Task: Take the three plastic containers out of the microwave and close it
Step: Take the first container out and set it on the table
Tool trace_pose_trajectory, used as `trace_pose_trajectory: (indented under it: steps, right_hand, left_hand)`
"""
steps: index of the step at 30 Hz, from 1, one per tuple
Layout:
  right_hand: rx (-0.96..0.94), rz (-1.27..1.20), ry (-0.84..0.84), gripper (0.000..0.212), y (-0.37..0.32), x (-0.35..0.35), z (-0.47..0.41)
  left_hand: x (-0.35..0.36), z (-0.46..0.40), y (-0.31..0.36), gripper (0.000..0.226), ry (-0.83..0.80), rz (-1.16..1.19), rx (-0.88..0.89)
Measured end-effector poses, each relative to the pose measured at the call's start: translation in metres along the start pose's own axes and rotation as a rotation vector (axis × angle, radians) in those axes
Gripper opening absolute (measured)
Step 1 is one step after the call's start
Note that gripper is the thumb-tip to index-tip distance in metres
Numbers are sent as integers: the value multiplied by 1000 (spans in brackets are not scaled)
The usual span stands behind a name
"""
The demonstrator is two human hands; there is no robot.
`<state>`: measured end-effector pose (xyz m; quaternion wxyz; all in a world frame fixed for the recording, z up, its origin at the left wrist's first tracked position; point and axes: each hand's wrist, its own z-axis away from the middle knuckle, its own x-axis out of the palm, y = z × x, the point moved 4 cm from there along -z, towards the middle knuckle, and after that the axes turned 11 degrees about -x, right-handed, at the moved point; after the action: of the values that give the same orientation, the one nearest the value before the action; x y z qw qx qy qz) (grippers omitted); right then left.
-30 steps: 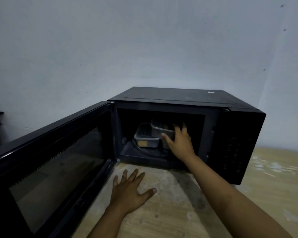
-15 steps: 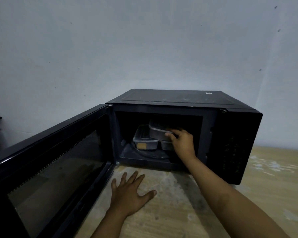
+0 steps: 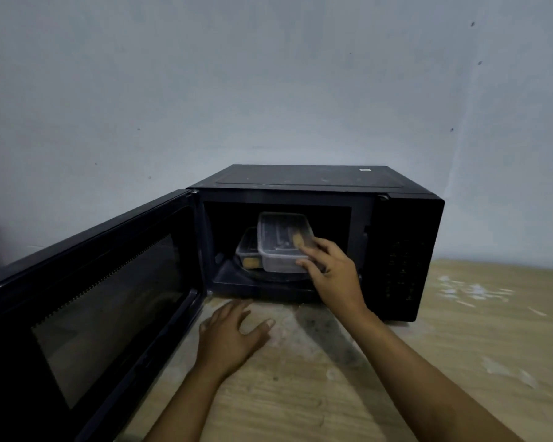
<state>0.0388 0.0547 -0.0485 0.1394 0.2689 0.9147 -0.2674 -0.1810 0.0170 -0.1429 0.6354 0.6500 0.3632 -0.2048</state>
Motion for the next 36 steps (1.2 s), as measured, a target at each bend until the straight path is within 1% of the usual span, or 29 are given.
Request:
trace_pose_trajectory:
  steps: [2,3,4,5,8,10,13,19,22,25,28,32,36]
  right_hand:
    - [-29,2,5,32,-9,-10,12]
    - [-44,9,9,32,-12,-16,20]
    - [-56,18,4,31,-15,-20,27]
    - [-69,31,-4,31,-16,-25,34]
    - [-113,83,-40,31,-20,-34,53]
    - [-128,84,-58,31,-25,-40,64]
    - [-128,59,-99,31,-32,-50,80]
    - [131,-90,-101,40,-40,-81,98]
    - [251,-57,-113,44,-32,-94,112]
    - [424,-15,-121,50,-13,-116,132]
    - [568,35,-196,59,-1,-140,151]
    - [672,56,-213,66,11,-173,166]
    - [722,86,-140,67,25,-202,177]
  left_hand:
    - [-4,7,5,67,-127,489,-75]
    - [-4,11,10,60,-207,681,-131]
    - [-7,11,17,55,-250,800,-162]
    - [-9,12,23,54,-260,852,-176]
    - [-13,14,45,66,-265,918,-154]
    - [-12,16,58,71,-298,970,-160]
    - [-8,23,70,64,-328,1066,-198]
    - [3,53,89,61,-435,1073,-199]
    - [23,74,102,59,-535,1044,-211]
    - [53,93,123,64,-640,1013,-207]
    - [80,104,139,64,-721,990,-234]
    - [113,114,159,59,-793,923,-247]
    - [134,112,175,61,-820,831,-184]
